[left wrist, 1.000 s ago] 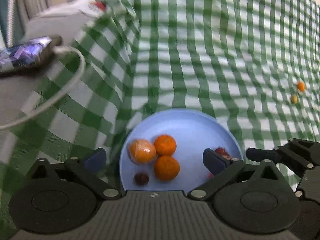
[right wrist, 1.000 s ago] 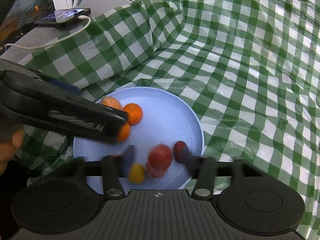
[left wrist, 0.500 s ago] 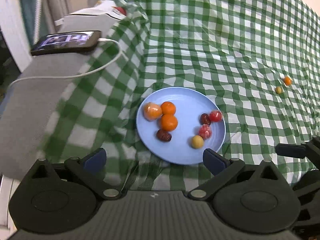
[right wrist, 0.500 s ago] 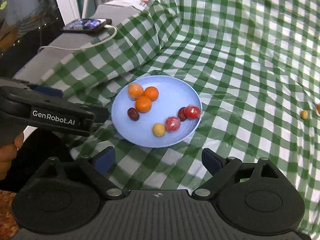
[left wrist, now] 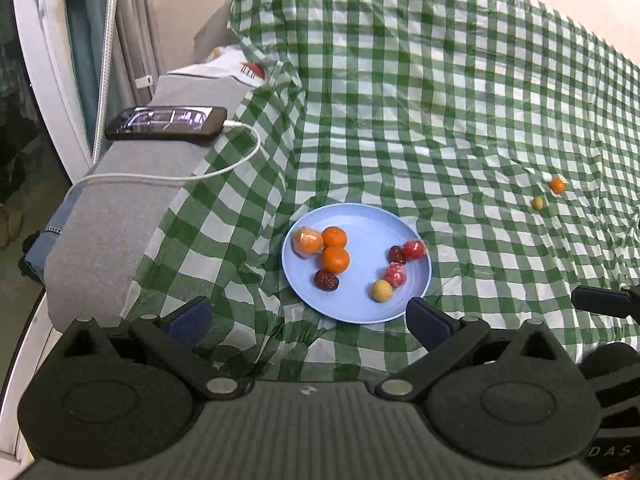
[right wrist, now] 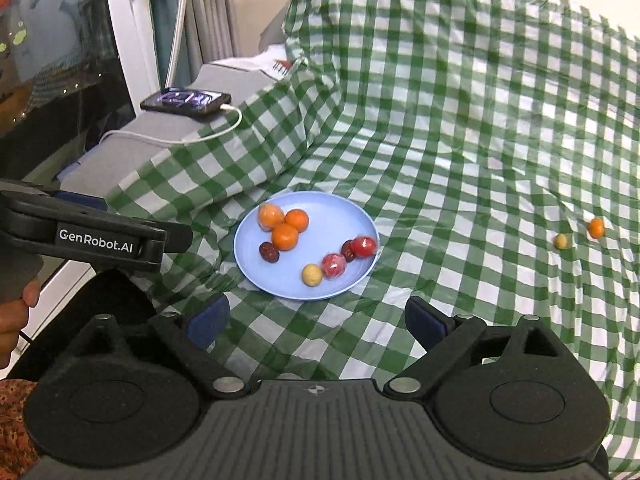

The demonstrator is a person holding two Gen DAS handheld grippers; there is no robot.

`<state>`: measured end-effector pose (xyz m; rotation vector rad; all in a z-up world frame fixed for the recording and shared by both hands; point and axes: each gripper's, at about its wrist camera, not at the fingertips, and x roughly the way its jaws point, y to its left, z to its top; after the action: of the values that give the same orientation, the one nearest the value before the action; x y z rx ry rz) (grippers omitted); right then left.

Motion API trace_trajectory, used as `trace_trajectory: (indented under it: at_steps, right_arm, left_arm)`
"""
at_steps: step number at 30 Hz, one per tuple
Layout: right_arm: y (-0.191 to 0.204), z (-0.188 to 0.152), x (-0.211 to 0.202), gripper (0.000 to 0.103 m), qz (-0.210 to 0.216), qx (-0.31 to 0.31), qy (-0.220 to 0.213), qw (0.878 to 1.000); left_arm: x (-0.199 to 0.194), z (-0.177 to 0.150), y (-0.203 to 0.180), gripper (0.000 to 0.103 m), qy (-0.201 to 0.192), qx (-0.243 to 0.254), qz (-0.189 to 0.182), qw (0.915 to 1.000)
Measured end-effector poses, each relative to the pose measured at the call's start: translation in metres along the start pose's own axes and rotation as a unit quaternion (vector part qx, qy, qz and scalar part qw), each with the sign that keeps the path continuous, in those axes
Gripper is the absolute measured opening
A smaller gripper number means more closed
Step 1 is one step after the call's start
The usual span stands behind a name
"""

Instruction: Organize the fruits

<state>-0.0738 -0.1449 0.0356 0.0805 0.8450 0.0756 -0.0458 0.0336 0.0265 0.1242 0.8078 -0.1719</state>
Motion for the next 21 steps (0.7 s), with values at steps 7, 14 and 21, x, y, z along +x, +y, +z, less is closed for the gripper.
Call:
trace_trajectory:
  at_steps: [7,14,21]
  right_arm:
    - [0.002,-0.003,-0.012,0.095,-0.003,0.002,-0.019,1.0]
    - [0.003,-0.004,-0.013,0.095,-0.004,0.003,-0.021,1.0]
    - [0.004,-0.006,-0.01,0.095,-0.004,0.004,-0.017,1.0]
  left_arm:
    - [-0.014,-0.002,-0.006,0.103,-0.015,0.008,-0.001,0.9999]
    - [-0.015,-0.004,-0.004,0.103,-0.016,0.007,-0.001,0.9999]
    - [-0.011,-0.004,-0.002,0.103,-0.013,0.006,-0.001,0.9999]
